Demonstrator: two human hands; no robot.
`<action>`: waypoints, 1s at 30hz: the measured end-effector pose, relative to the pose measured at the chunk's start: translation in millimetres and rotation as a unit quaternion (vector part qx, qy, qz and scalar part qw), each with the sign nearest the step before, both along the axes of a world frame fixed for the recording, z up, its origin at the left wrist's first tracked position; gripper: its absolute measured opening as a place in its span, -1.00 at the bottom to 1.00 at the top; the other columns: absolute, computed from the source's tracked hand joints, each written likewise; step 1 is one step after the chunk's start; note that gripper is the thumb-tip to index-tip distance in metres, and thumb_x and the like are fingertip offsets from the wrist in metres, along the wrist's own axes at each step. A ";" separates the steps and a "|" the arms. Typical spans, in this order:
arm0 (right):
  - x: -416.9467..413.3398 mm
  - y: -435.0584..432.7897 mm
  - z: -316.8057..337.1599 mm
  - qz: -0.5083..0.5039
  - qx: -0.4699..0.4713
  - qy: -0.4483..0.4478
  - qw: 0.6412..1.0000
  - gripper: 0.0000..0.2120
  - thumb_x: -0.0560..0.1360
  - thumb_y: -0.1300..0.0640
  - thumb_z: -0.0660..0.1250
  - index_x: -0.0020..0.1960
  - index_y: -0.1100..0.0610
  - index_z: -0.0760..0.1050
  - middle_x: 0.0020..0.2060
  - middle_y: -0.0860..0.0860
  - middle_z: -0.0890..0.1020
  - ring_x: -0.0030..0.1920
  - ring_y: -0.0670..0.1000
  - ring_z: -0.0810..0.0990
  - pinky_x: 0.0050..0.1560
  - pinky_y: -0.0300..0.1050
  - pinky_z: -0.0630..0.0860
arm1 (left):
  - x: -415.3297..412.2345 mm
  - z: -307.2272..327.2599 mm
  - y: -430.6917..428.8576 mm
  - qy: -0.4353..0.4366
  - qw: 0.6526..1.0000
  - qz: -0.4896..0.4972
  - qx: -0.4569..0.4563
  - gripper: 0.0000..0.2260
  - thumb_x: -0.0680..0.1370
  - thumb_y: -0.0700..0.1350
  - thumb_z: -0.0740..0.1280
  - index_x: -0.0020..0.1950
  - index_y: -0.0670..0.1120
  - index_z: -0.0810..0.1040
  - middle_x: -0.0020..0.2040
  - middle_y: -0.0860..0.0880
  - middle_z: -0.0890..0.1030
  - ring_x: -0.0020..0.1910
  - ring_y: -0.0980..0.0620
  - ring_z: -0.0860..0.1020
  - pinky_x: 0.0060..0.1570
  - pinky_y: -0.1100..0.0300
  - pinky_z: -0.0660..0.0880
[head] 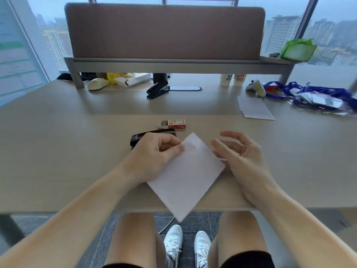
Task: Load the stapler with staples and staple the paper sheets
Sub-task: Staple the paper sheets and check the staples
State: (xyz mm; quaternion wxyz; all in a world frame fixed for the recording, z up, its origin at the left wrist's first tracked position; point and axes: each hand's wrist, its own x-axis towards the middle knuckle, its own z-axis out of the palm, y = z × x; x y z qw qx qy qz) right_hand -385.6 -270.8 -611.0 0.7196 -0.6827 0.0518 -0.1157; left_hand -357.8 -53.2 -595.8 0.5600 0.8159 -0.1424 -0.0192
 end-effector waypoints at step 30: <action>7.9 -0.3 -9.2 0.124 -0.233 -0.092 0.960 -0.78 0.46 0.39 0.51 -0.21 0.10 0.62 -0.21 0.07 0.75 -0.15 0.13 0.74 -0.02 0.17 0.65 | 3.0 -17.9 13.9 -0.380 0.909 -0.047 0.162 -0.94 0.53 -0.23 0.52 -0.10 -0.08 0.74 -0.12 0.06 0.66 -0.14 0.07 0.65 -0.11 0.03 0.56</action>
